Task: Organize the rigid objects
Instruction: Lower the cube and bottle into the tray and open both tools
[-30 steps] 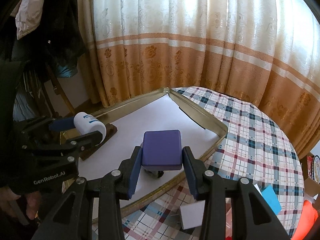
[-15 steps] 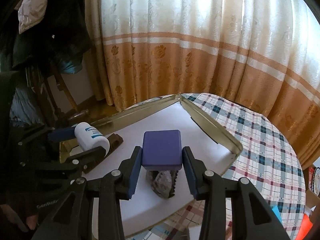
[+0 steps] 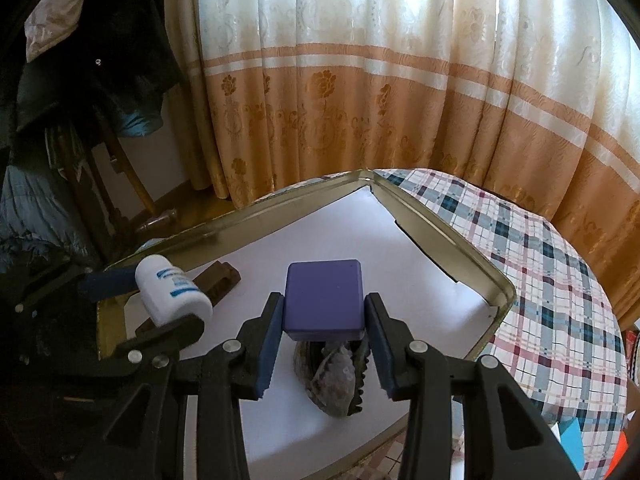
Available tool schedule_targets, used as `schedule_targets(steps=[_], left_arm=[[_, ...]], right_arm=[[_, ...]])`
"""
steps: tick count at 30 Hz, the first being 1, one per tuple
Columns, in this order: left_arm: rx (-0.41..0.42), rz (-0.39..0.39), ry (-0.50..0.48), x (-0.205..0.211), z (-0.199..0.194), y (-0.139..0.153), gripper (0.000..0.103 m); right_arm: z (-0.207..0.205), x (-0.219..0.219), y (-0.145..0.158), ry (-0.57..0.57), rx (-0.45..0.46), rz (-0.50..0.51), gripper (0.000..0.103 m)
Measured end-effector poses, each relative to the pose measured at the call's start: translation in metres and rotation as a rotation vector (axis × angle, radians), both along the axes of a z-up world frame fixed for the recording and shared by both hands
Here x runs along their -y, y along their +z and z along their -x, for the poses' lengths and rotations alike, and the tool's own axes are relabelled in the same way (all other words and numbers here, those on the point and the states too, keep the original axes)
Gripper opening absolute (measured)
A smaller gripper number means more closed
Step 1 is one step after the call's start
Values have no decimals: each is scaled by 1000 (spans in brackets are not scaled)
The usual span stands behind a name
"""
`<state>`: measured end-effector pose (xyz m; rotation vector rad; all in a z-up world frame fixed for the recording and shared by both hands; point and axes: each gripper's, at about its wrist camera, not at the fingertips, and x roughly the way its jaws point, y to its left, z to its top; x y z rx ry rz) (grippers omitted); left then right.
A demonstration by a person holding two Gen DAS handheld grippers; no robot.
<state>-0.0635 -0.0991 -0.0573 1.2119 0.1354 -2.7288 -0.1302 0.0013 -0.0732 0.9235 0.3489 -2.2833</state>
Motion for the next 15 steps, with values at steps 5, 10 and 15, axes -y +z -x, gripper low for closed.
schedule_targets(steps=[5, 10, 15], left_arm=[[15, 4, 27, 6, 3, -4, 56], [17, -6, 45, 15, 4, -7, 56], [16, -9, 66, 24, 4, -7, 56]], right_arm=[[2, 3, -2, 5, 11, 5, 44], [-3, 3, -5, 10, 25, 13, 44], [-5, 8, -5, 18, 28, 9, 44]])
